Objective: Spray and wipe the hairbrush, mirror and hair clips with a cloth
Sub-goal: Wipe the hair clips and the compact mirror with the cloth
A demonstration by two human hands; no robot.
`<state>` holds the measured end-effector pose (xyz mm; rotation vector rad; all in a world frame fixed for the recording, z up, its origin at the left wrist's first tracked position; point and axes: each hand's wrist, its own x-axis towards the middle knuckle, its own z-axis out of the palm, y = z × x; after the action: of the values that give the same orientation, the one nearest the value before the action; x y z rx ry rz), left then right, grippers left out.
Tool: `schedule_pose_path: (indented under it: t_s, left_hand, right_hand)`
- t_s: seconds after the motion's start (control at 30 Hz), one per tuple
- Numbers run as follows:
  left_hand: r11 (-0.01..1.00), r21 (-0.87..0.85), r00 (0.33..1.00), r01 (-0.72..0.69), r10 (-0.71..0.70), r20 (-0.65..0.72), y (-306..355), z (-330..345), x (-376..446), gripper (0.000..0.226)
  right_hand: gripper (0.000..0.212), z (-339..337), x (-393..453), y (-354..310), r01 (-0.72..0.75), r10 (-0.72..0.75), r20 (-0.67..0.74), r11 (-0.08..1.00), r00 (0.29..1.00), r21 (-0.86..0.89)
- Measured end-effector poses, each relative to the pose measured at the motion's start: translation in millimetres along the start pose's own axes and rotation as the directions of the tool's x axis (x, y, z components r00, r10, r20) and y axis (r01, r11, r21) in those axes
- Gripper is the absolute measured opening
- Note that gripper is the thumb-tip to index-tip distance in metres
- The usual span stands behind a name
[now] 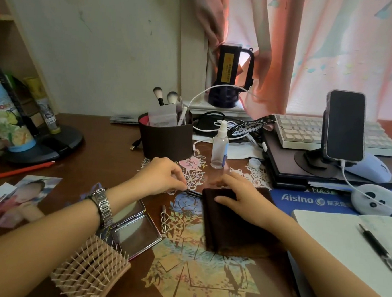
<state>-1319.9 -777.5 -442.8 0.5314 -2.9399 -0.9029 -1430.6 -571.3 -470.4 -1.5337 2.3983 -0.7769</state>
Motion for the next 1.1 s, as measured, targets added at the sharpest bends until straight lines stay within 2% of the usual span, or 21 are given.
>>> schedule_pose_path:
  t_s: [0.07,0.13,0.4,0.87,1.1]
  left_hand:
    - [1.000,-0.016,1.000,-0.007,0.007,-0.002,-3.0,-1.2,-1.4,0.012]
    - [0.998,-0.057,1.000,-0.001,0.001,0.014,-6.9,-3.8,-3.8,0.012]
    - [0.997,-0.082,0.999,0.009,-0.006,0.040,-10.2,-3.1,-2.6,0.005]
    - [0.992,-0.074,0.994,-0.102,0.105,0.041,14.7,17.4,9.6,0.003]
    - [0.996,-0.089,0.989,-0.004,0.017,0.146,21.0,13.8,13.1,0.004]
  right_hand:
    - [0.033,-3.9,-5.5,-5.0,0.087,-0.088,0.002,0.984,0.996,-0.153]
    - [0.034,-10.4,-11.2,-7.8,0.165,-0.157,0.057,0.966,0.986,-0.197]
    - [0.060,-1.0,-28.8,6.8,0.148,-0.086,0.215,0.944,0.973,-0.293]
    - [0.059,4.3,-31.5,4.2,0.136,-0.074,0.221,0.950,0.972,-0.282]
    - [0.057,4.3,-28.7,-3.3,0.118,-0.078,0.161,0.959,0.984,-0.258]
